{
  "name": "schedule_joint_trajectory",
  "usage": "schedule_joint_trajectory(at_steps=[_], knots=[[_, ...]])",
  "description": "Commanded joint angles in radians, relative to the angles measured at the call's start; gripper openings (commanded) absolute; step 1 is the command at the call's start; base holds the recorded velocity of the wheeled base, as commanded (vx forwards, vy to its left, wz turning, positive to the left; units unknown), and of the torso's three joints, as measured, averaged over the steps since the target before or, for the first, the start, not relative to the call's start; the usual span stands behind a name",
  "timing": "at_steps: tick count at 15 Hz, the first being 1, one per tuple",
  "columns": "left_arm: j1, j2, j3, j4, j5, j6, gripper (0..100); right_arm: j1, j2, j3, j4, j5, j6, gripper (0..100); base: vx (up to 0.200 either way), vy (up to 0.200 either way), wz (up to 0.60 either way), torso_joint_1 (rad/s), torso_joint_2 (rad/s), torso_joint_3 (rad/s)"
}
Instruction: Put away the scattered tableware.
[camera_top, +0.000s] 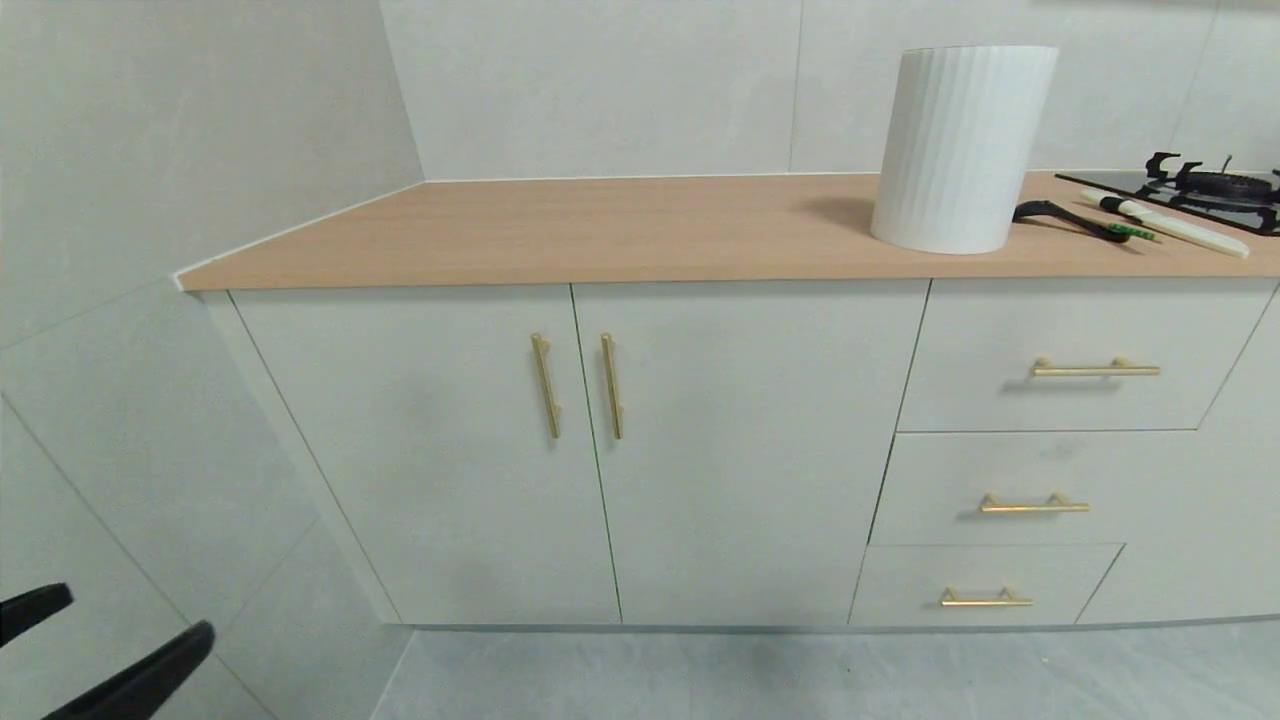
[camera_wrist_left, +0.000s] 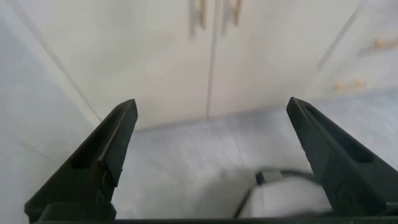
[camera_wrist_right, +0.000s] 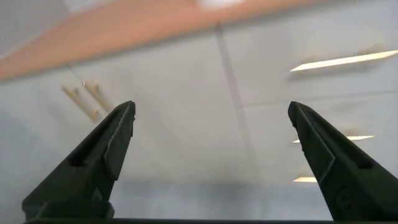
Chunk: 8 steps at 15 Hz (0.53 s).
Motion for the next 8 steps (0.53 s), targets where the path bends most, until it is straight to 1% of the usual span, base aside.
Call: schedule_joint_trajectory(at_steps=[1, 2, 3, 5, 6, 7, 8], knots=[[0.078, -0.187, 0.035, -0.001, 0.002, 0.010, 100, -0.066, -0.337, 0.022, 0.235, 0.010, -0.083, 100, 0.000, 0.000, 0.00, 0.000, 0.00, 0.000], [0.131, -0.275, 0.033, 0.013, 0.004, 0.012, 100, -0.061, -0.463, -0.021, 0.477, 0.015, -0.142, 100, 0.000, 0.000, 0.00, 0.000, 0.00, 0.000], [0.164, -0.325, 0.033, 0.044, 0.004, 0.026, 100, -0.057, -0.522, -0.037, 0.558, 0.019, -0.143, 100, 0.000, 0.000, 0.00, 0.000, 0.00, 0.000], [0.205, -0.431, 0.038, 0.115, 0.001, 0.092, 100, -0.057, -0.631, -0.026, 0.621, 0.032, -0.160, 100, 0.000, 0.000, 0.00, 0.000, 0.00, 0.000], [0.233, -0.474, 0.042, 0.141, -0.004, 0.116, 100, -0.055, -0.674, -0.013, 0.638, 0.033, -0.180, 100, 0.000, 0.000, 0.00, 0.000, 0.00, 0.000], [0.243, -0.497, 0.048, 0.154, -0.005, 0.132, 100, -0.055, -0.710, 0.003, 0.640, 0.033, -0.195, 100, 0.000, 0.000, 0.00, 0.000, 0.00, 0.000], [0.251, -0.529, 0.062, 0.164, -0.005, 0.155, 100, -0.058, -0.757, 0.037, 0.638, 0.033, -0.235, 100, 0.000, 0.000, 0.00, 0.000, 0.00, 0.000]])
